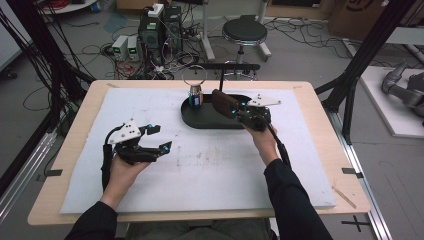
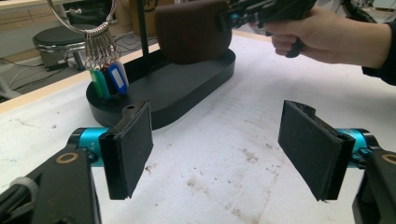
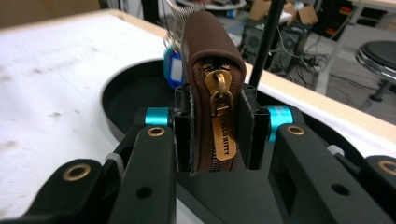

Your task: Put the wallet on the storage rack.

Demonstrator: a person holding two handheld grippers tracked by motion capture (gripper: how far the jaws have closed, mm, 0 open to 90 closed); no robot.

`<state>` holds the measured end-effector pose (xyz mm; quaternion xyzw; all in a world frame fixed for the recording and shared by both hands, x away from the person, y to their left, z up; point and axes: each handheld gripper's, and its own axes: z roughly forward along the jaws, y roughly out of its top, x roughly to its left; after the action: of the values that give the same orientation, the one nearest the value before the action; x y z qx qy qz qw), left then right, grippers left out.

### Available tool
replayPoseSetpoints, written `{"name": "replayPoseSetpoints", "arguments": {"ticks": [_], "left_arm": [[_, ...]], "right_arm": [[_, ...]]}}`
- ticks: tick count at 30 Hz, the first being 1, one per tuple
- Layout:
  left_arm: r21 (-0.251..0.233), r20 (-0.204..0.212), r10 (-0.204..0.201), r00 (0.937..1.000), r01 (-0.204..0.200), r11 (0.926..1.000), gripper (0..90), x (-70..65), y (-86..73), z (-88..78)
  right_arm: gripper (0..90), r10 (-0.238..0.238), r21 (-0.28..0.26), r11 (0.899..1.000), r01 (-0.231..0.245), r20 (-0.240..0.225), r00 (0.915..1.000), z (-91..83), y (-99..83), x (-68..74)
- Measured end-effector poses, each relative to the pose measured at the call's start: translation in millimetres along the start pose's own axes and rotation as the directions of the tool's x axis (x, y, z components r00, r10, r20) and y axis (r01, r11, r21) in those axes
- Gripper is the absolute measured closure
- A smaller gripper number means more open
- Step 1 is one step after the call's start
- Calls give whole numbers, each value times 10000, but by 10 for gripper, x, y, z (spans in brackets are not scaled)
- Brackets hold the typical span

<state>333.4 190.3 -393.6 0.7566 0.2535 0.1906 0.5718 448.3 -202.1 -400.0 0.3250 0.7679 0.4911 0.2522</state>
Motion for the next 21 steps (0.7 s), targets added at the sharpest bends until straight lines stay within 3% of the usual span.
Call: {"name": "replayPoseSetpoints", "arguments": {"ticks": [12, 19, 21], "left_arm": [[7, 42, -22, 10000, 22, 10000, 262, 1, -9, 8], [9, 91, -2, 10000, 2, 10000, 261, -6, -8, 7], [14, 76, -30, 10000, 30, 10000, 262, -8, -10, 6]], "right_arm": [[717, 1078, -95, 9941, -1078, -16, 9942, 217, -151, -91], [714, 1179, -83, 9930, -1181, -221, 9928, 325, -192, -102], [713, 983, -113, 9951, -984, -67, 9951, 349, -184, -78]]}}
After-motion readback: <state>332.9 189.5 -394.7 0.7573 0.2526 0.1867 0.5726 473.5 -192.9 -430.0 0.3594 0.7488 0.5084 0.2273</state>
